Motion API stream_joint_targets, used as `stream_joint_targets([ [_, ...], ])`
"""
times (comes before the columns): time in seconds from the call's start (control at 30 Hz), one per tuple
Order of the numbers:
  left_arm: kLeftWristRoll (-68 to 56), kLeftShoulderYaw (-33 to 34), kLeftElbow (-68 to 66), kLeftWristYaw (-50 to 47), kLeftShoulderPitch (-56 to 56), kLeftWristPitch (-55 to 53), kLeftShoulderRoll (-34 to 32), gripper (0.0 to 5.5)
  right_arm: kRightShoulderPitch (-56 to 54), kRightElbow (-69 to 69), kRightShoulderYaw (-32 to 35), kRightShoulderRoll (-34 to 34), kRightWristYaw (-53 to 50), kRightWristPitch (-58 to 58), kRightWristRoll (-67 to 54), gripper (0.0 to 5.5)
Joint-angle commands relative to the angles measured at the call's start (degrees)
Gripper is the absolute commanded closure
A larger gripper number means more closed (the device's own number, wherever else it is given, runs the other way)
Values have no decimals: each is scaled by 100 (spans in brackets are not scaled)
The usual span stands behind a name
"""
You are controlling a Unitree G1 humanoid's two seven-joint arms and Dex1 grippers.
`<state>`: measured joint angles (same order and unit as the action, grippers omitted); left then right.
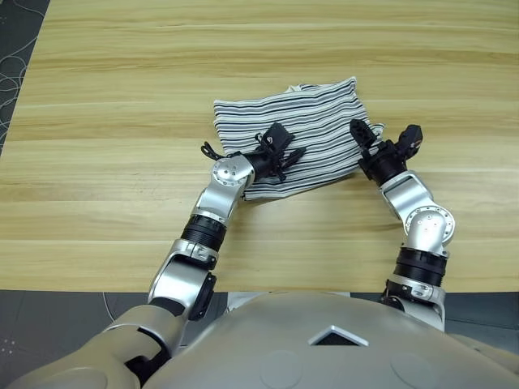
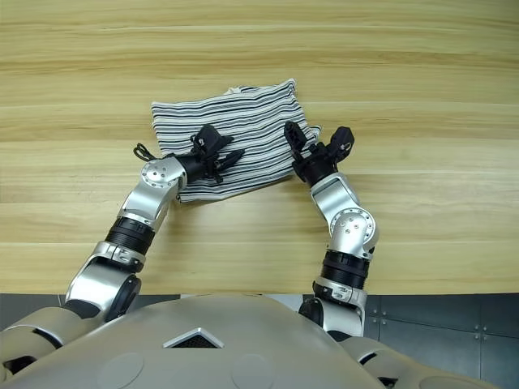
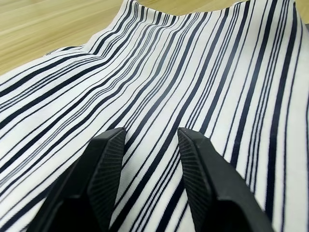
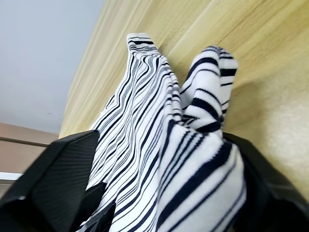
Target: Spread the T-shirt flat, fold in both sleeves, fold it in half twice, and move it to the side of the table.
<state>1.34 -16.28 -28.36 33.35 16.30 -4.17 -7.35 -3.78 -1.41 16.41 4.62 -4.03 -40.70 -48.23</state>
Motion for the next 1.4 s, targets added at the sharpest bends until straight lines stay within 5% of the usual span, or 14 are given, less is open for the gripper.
stream_joint_targets([
  [0.03,104,-37,-169,5,-197,-292,-108,349,151,346,-121,110,-82,-63,258,237],
  [0.63,-28,183,189,-15,-56,-315,-167,349,89,311,-143,-15,170,360,515,531],
  [0.9,-826,1136,3036,12,-916,-1471,-916,349,-204,692,200,-298,252,662,691,534],
  [1.4,-198,437,1559,-251,-1077,-969,-818,349,-185,613,149,-285,419,735,818,534],
])
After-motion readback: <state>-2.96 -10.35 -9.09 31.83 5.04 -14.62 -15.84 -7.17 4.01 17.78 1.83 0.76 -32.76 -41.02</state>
